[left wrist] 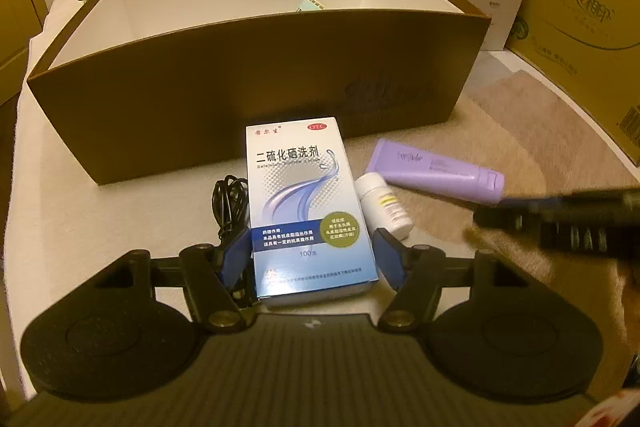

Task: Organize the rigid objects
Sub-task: 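Grasp the blue-and-white medicine box with the left gripper while the right gripper grasps the purple tube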

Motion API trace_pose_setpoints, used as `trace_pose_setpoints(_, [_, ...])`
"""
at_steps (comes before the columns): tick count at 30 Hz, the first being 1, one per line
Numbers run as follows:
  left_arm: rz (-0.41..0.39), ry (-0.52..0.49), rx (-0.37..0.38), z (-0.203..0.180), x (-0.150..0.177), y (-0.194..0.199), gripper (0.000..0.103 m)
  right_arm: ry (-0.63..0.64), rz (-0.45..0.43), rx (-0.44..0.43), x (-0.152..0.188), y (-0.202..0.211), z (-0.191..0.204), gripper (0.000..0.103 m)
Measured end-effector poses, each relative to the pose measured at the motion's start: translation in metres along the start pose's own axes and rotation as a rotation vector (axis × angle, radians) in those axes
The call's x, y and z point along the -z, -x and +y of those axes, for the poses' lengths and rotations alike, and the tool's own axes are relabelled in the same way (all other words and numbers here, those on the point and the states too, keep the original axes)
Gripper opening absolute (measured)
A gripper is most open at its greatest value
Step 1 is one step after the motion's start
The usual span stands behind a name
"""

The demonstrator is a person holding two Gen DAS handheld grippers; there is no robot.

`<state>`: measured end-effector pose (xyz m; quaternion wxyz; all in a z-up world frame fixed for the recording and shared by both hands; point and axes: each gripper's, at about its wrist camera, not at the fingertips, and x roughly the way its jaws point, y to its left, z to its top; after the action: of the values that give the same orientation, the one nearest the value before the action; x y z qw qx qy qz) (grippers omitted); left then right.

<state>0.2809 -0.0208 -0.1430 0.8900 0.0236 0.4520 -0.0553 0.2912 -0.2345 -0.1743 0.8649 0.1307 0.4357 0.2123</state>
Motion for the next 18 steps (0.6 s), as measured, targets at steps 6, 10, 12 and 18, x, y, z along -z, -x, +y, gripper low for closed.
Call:
trace_pose_setpoints(6, [0.013, -0.010, -0.001, -0.002, 0.005, 0.005, 0.065, 0.088, -0.005, 0.063, 0.012, 0.005, 0.027, 0.034])
trace_pose_setpoints(10, [0.004, -0.022, -0.004, -0.002, 0.001, 0.002, 0.066, 0.183, -0.033, 0.146, 0.005, 0.001, 0.034, 0.052])
trace_pose_setpoints(12, [0.002, -0.030, -0.008, -0.002, -0.004, -0.002, 0.065, 0.213, -0.041, 0.146, -0.002, -0.004, 0.034, 0.056])
trace_pose_setpoints(18, [0.007, -0.044, -0.013, -0.001, -0.011, -0.013, 0.066, 0.312, -0.017, 0.141, -0.013, -0.026, 0.034, 0.057])
